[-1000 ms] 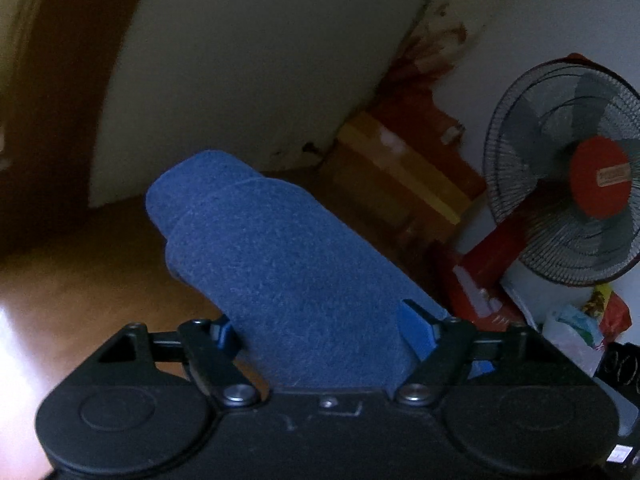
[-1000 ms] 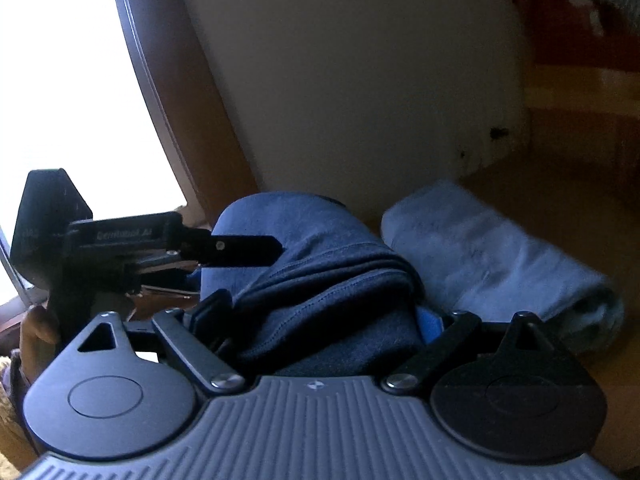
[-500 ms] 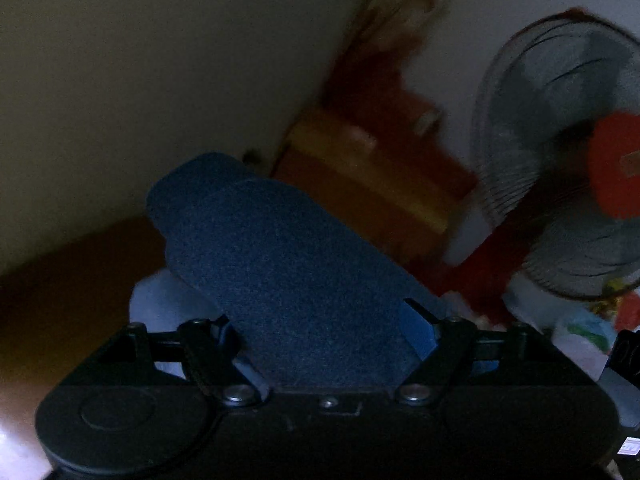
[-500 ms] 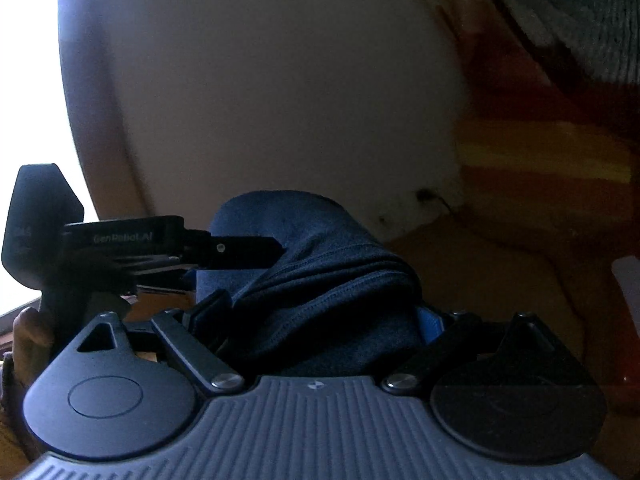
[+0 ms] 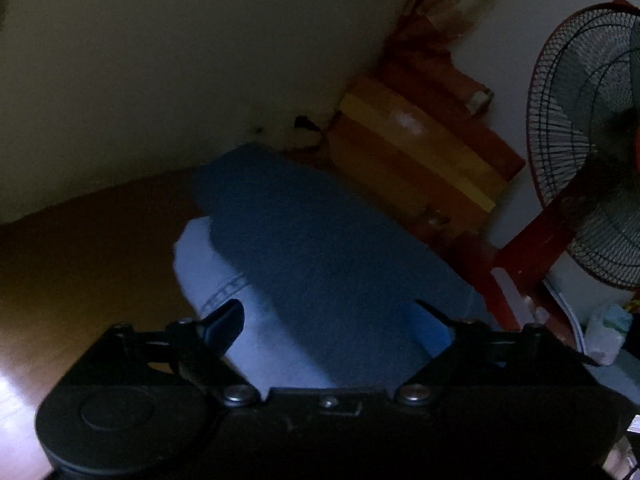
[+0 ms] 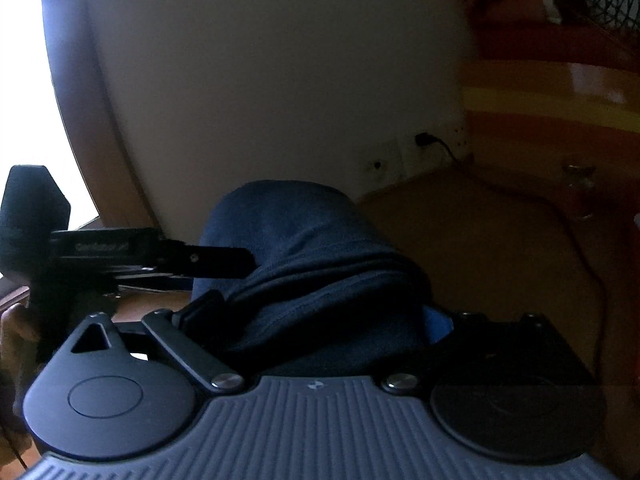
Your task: Fold clothes
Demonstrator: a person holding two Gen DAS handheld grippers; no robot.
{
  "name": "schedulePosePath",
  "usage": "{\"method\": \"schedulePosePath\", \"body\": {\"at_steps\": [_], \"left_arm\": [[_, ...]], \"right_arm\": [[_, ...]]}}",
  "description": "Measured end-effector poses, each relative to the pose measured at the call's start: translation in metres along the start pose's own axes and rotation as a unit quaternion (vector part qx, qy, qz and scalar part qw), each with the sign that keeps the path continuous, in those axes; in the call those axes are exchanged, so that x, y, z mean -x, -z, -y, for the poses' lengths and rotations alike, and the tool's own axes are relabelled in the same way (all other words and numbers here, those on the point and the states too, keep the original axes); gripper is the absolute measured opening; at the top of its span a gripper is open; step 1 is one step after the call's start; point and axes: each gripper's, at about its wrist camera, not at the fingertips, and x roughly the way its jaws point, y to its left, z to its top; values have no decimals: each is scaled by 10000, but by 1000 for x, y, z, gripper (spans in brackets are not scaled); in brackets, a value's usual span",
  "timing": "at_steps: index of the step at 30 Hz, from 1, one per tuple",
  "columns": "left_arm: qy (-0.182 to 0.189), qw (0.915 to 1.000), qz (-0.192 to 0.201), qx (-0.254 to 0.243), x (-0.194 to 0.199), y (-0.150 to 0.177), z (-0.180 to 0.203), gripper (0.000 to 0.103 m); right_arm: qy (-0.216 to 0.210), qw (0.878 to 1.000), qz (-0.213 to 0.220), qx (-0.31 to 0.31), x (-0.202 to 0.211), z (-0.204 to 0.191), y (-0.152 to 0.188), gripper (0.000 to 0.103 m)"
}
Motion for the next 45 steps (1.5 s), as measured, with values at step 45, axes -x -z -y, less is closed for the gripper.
{"method": "schedulePosePath", "body": {"at_steps": [45], "left_arm": [[-1335, 9804, -1345, -539, 88, 101, -5, 98]], "right_arm": [[1173, 9855, -299, -1186, 86, -113, 83, 100]]}}
